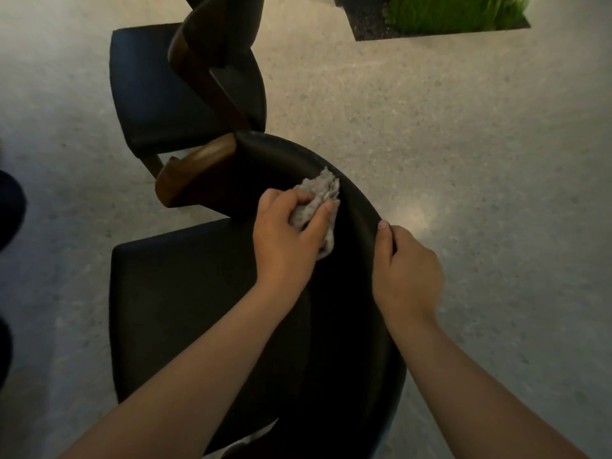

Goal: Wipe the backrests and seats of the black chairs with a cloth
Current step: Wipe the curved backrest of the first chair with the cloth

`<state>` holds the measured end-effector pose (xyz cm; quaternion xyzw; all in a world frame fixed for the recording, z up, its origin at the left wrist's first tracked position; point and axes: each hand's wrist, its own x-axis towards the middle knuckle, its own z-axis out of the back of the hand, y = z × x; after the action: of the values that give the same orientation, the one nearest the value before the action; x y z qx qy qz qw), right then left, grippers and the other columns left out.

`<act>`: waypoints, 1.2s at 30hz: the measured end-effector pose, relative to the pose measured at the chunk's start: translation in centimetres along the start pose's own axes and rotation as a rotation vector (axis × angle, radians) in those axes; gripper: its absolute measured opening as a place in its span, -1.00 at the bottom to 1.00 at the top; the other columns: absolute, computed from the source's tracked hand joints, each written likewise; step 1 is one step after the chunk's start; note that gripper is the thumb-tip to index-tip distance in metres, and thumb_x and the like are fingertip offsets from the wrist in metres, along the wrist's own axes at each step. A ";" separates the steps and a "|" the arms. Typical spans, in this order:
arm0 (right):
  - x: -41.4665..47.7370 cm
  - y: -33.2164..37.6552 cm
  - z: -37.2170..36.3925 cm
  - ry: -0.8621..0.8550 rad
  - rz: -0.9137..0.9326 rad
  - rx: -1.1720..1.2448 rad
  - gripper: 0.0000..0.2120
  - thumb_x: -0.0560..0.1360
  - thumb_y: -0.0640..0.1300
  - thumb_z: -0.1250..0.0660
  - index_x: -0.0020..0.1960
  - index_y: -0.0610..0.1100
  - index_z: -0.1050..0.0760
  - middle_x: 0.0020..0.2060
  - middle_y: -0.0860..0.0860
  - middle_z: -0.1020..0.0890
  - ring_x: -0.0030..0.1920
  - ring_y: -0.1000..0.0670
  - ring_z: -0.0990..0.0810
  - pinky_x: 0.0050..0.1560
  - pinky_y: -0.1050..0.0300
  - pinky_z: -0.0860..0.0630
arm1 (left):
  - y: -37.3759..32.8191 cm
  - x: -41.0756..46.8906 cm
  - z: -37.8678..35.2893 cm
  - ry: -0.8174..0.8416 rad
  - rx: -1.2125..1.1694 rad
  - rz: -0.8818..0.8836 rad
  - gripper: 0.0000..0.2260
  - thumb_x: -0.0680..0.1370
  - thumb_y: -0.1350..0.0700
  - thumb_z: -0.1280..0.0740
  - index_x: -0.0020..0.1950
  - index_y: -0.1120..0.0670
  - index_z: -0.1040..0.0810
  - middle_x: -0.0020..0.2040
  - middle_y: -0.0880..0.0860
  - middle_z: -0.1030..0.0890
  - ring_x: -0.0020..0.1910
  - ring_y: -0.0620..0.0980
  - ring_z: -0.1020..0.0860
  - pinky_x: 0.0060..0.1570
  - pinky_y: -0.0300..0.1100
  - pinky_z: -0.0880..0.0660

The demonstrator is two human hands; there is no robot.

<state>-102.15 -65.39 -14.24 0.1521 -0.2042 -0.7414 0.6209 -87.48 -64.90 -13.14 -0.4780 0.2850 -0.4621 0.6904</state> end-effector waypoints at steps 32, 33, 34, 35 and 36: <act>0.2 -0.3 -0.7 -0.049 0.062 -0.036 -0.63 0.63 0.06 -0.03 -0.26 -0.07 -0.40 -0.49 0.09 -0.38 -0.50 0.05 -0.35 -0.45 0.16 -0.15 | 1.2 0.8 -4.8 -0.177 -0.152 0.167 -0.89 0.55 -0.03 -0.37 -0.06 -0.02 -0.52 -0.02 -0.07 -0.53 -0.09 -0.26 -0.52 -0.12 -0.49 -0.42; 0.2 -0.4 -0.7 -0.041 0.059 -0.038 -0.63 0.62 0.07 -0.02 -0.25 -0.06 -0.40 -0.49 0.10 -0.38 -0.50 0.07 -0.35 -0.46 0.17 -0.16 | 1.3 0.8 -5.2 -0.178 -0.158 0.173 -0.90 0.55 -0.03 -0.36 -0.05 -0.02 -0.52 -0.01 -0.07 -0.53 -0.08 -0.28 -0.51 -0.11 -0.51 -0.41; 0.2 -0.4 -0.7 -0.033 0.058 -0.036 -0.62 0.62 0.08 -0.01 -0.24 -0.06 -0.41 -0.49 0.10 -0.38 -0.49 0.08 -0.35 -0.45 0.17 -0.17 | 1.6 0.8 -5.5 -0.188 -0.168 0.175 -0.91 0.56 -0.02 -0.35 -0.05 -0.02 -0.51 -0.01 -0.08 -0.52 -0.08 -0.28 -0.51 -0.11 -0.51 -0.41; 0.1 -0.5 -0.7 -0.031 0.058 -0.032 -0.61 0.62 0.08 0.00 -0.24 -0.06 -0.42 -0.49 0.11 -0.38 -0.49 0.08 -0.36 -0.45 0.18 -0.18 | 1.9 0.7 -5.7 -0.201 -0.185 0.175 -0.92 0.56 -0.01 -0.35 -0.06 -0.04 -0.51 -0.01 -0.07 -0.52 -0.08 -0.27 -0.51 -0.11 -0.50 -0.42; 0.2 -0.5 -0.7 -0.034 0.060 -0.026 -0.60 0.62 0.09 0.01 -0.24 -0.07 -0.43 -0.49 0.11 -0.38 -0.49 0.09 -0.36 -0.44 0.18 -0.18 | 2.2 0.6 -5.9 -0.214 -0.208 0.176 -0.93 0.57 -0.01 -0.35 -0.07 -0.06 -0.50 -0.01 -0.06 -0.53 -0.08 -0.26 -0.52 -0.11 -0.49 -0.43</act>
<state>-102.30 -65.54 -15.08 0.1252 -0.2096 -0.7275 0.6412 -91.34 -67.51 -17.35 -0.5667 0.2969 -0.3141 0.7015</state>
